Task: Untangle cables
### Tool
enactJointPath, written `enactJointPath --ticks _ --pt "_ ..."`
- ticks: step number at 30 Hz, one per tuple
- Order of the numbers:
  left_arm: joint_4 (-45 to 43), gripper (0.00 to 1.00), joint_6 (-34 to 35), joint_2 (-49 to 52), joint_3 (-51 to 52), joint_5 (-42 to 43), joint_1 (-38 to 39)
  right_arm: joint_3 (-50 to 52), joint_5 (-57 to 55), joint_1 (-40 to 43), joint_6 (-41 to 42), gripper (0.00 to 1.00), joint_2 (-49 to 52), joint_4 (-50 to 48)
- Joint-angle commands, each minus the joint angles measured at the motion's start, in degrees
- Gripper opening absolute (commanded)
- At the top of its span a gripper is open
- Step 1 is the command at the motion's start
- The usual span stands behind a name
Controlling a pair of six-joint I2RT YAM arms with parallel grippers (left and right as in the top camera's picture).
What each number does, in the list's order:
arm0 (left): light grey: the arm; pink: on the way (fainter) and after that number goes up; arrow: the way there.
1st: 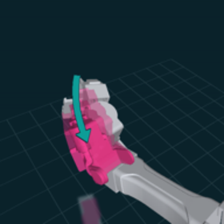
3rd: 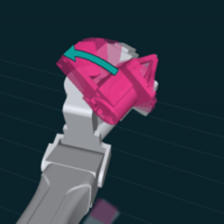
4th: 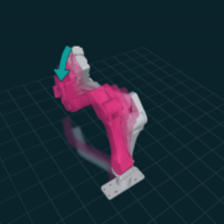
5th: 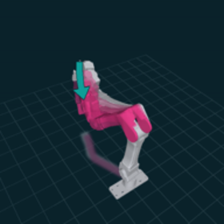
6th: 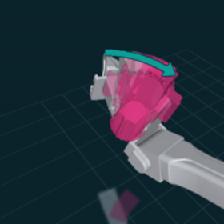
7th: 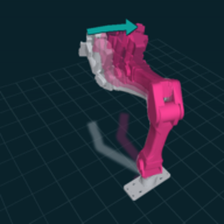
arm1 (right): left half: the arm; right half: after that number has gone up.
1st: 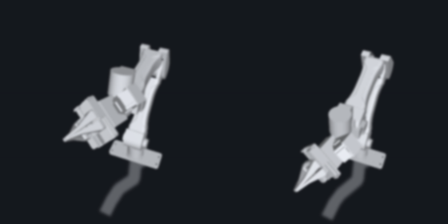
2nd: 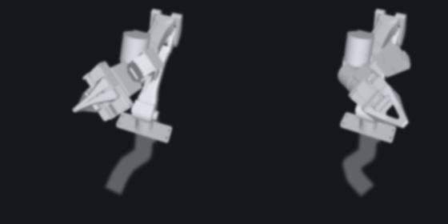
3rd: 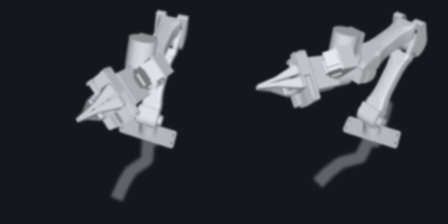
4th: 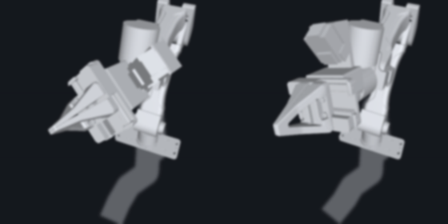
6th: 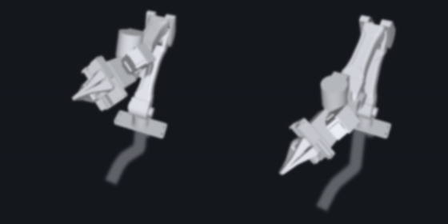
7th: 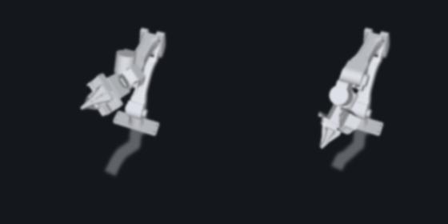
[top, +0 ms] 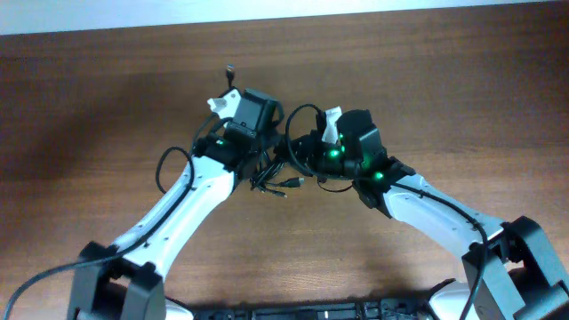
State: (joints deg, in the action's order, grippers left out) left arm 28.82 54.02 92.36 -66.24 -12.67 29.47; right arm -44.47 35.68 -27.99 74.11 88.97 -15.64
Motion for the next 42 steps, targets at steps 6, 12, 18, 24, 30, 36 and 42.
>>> enactJointPath --ticks 6,12,18,24,30,36,42 --pt "-0.76 0.00 -0.26 3.48 -0.55 6.64 1.27 -0.22 -15.23 -0.59 5.95 0.04 -0.48 -3.45" --pt "-2.34 0.00 0.79 4.11 -0.55 12.26 1.55 -0.22 -19.96 -3.28 5.31 0.04 -0.46 -3.69" --pt "-4.15 0.00 2.05 4.13 -0.55 17.99 0.79 -0.22 -23.08 -3.32 -12.85 0.32 -0.48 -5.64" --pt "-2.10 0.00 1.53 4.13 -0.55 26.88 -7.98 -0.22 -20.46 3.13 -38.12 0.99 -3.17 -5.01" --pt "-1.60 0.00 1.60 4.13 -0.55 27.06 -13.25 -0.20 2.36 15.96 -49.16 0.99 -7.61 9.55" --pt "-2.23 0.00 1.64 4.07 -0.57 32.39 -17.03 0.11 0.96 7.69 -61.88 0.93 -6.67 21.86" --pt "-2.16 0.00 1.40 4.07 -0.57 35.39 -18.75 0.09 9.38 2.86 -59.34 0.90 -3.65 10.73"
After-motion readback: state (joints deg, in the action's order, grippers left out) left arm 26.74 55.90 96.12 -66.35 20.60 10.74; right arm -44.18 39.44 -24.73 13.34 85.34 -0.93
